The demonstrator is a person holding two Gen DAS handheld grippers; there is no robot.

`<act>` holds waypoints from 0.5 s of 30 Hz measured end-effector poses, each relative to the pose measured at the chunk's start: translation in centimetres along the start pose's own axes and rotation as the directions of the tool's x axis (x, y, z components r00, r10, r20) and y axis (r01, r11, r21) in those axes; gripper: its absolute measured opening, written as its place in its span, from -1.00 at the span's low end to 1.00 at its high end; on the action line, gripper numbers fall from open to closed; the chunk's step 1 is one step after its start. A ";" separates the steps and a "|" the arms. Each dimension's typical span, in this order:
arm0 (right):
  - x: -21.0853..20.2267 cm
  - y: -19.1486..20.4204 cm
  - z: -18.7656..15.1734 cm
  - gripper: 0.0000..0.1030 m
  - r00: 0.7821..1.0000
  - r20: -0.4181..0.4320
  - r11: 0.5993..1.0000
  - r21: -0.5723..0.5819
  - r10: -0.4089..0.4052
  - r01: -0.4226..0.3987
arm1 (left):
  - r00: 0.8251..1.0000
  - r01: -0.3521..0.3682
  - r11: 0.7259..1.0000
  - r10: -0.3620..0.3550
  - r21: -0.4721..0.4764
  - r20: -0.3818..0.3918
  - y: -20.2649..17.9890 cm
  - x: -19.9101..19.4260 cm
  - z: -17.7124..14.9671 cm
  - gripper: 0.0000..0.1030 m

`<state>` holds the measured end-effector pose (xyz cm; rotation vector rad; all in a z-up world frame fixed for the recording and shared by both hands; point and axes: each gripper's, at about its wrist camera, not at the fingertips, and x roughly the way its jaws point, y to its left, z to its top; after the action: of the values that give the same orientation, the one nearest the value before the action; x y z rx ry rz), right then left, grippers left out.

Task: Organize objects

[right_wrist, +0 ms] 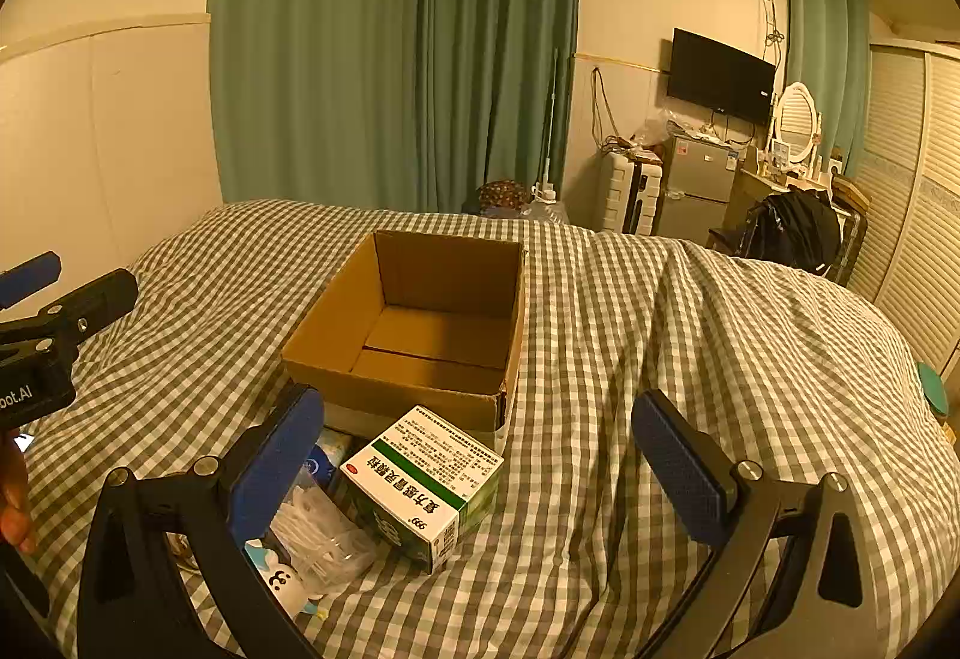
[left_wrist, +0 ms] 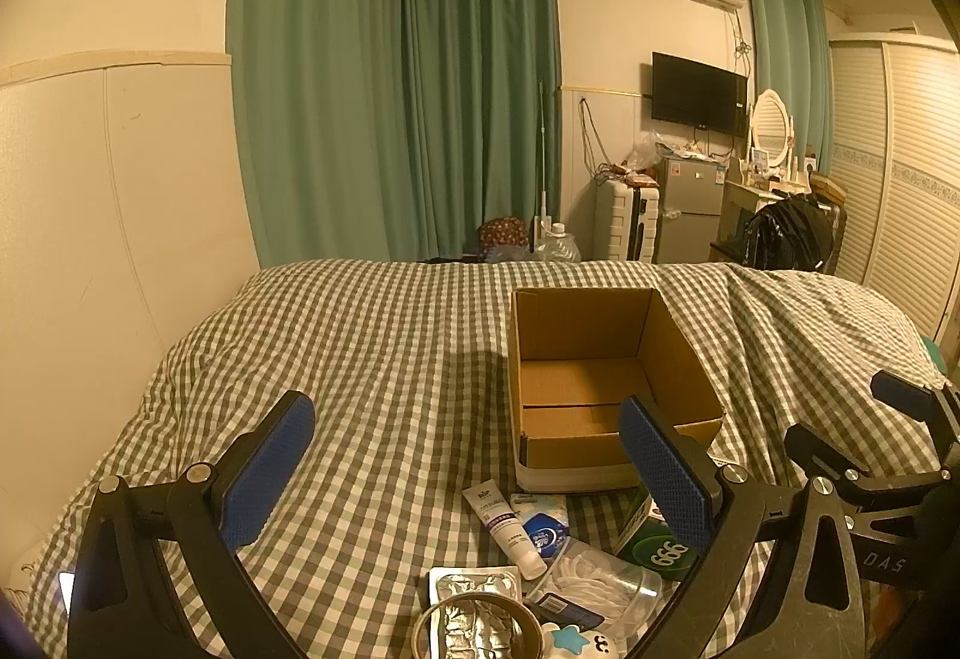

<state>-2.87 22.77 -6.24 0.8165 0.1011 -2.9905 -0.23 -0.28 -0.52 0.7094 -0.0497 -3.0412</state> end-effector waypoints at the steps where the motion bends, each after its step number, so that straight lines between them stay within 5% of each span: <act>1: 0.0 0.0 0.0 0.99 1.000 0.000 1.000 0.000 0.002 -0.002 | 1.000 0.000 1.000 0.000 -0.001 0.000 0.0 0.0 0.0 1.00; 15: 0.0 -0.1 0.1 0.99 1.000 -0.006 1.000 -0.001 0.000 0.000 | 1.000 0.000 1.000 0.000 -0.002 -0.002 0.0 0.0 0.0 1.00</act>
<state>-2.91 22.83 -6.19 0.8256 0.1025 -2.9878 -0.27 -0.28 -0.54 0.7120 -0.0465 -3.0400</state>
